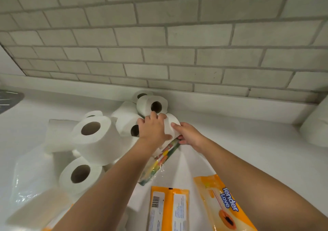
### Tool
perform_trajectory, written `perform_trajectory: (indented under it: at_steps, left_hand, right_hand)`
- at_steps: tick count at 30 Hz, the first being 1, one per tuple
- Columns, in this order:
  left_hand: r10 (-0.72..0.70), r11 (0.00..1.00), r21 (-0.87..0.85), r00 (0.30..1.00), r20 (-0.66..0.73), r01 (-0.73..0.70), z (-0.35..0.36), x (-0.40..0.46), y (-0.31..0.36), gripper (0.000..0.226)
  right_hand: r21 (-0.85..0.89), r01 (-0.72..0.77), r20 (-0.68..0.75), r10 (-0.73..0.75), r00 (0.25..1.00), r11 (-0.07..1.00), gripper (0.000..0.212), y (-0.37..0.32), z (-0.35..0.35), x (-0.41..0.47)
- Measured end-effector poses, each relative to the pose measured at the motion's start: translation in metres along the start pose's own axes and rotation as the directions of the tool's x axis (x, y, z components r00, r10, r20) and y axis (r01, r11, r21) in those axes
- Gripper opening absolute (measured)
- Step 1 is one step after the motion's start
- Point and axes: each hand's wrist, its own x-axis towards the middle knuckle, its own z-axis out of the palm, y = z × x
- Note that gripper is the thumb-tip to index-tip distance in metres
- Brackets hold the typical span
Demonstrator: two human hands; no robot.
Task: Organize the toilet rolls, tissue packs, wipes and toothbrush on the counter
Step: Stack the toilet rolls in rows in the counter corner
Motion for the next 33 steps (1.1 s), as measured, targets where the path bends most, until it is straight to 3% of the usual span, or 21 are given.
perform_trajectory:
  at_steps: [7, 11, 15, 20, 23, 26, 30, 33]
  left_hand:
    - [0.001, 0.925, -0.38, 0.999, 0.045, 0.016, -0.012, 0.016, -0.018, 0.054]
    - [0.01, 0.889, -0.457, 1.0, -0.014, -0.015, -0.009, 0.017, -0.016, 0.049]
    - [-0.023, 0.933, -0.357, 0.987, -0.157, -0.035, -0.004, 0.027, -0.015, 0.039]
    - [-0.098, 0.991, -0.096, 0.995, 0.001, 0.098, 0.001, 0.05, -0.018, 0.078]
    - [-0.172, 0.983, -0.042, 0.977, 0.129, 0.178, 0.006, 0.064, -0.019, 0.092]
    - [-0.198, 0.979, -0.004, 0.963, 0.184, 0.202, 0.009, 0.071, -0.02, 0.088]
    - [-0.183, 0.981, -0.033, 0.964, 0.191, 0.192, 0.013, 0.077, -0.021, 0.082]
    - [-0.158, 0.979, -0.095, 0.968, 0.193, 0.179, 0.014, 0.081, -0.022, 0.084]
  right_hand:
    - [0.145, 0.055, -0.022, -0.053, 0.998, 0.988, 0.018, -0.005, -0.019, -0.005]
    - [-0.057, 0.24, -0.291, -0.246, 0.925, 0.969, 0.02, 0.0, -0.03, -0.002]
    - [-0.37, 0.32, -0.367, -0.453, 0.813, 0.872, 0.025, 0.005, -0.039, -0.004]
    - [-0.564, 0.28, -0.336, -0.526, 0.782, 0.777, 0.032, 0.017, -0.047, -0.001]
    - [-0.568, 0.271, -0.352, -0.527, 0.773, 0.777, 0.031, 0.024, -0.052, 0.003]
    - [-0.494, 0.28, -0.381, -0.495, 0.781, 0.823, 0.03, 0.028, -0.056, 0.002]
    - [-0.359, 0.287, -0.43, -0.431, 0.793, 0.888, 0.049, 0.036, -0.059, 0.001]
    - [-0.349, 0.276, -0.485, -0.425, 0.765, 0.896, 0.062, 0.042, -0.061, 0.004]
